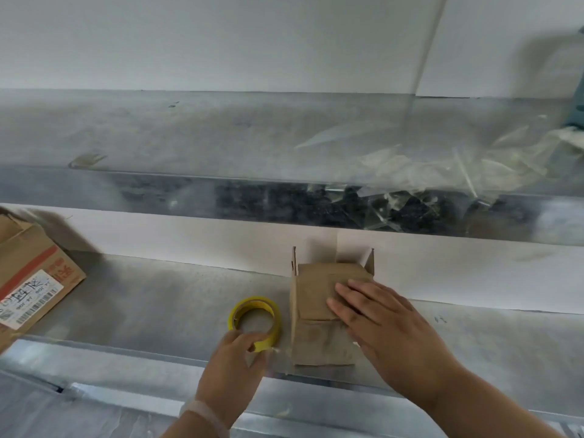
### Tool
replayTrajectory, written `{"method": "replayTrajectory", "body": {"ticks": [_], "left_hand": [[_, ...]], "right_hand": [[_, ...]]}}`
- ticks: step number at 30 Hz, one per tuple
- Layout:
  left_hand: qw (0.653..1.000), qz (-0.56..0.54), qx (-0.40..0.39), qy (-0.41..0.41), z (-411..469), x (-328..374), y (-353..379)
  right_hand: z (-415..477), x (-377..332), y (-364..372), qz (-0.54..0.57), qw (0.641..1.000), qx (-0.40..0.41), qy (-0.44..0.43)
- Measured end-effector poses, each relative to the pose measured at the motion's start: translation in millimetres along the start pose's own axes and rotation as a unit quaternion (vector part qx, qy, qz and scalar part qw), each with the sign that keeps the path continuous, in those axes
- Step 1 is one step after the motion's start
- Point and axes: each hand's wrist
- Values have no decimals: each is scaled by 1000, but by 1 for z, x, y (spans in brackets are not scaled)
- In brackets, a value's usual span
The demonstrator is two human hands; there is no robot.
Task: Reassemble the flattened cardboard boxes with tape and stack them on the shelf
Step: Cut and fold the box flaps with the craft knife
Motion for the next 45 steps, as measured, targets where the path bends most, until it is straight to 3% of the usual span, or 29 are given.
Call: {"method": "replayTrajectory", "body": {"ticks": [2,3,7,9,14,19,23,26,30,34,38,42,45], "left_hand": [[991,61,84,79,7,-16,-2],[985,96,91,114,12,-23,-2],[960,231,10,159,33,-43,0],[949,252,11,189,41,-53,2],[964,152,46,215,41,-45,-19],[973,-50,45,221,32,-5,-64],[957,-105,23,270,21,25,-95],[949,-101,22,297,16,34,-108],[940,-66,42,332,18,37,-120],[933,-10,30,359,22,40,-129],[927,37,24,372,32,42,-133],[937,92,-15,336,40,54,-143],[945,28,-68,319,40,55,-145]], "right_hand": [[0,-1,1,4,1000,4,16],[0,-3,1,2,1000,16,20],[-3,-19,2,7,998,41,47],[-4,-27,0,7,997,26,69],[0,-44,-9,25,994,30,98],[44,-68,-33,75,980,107,148],[95,-91,-51,148,966,66,201],[117,-99,-60,244,928,38,280],[123,-111,-64,308,872,121,362],[129,-116,-65,318,852,143,390],[131,-122,-70,381,806,164,421],[129,-131,-76,484,722,229,438],[125,-128,-78,571,612,282,468]]}}
Point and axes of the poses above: each hand's wrist, its own z-axis towards the middle knuckle, its own y-axis out of the palm, x = y × z, and after that the axes turned 9 degrees about -y, right-handed
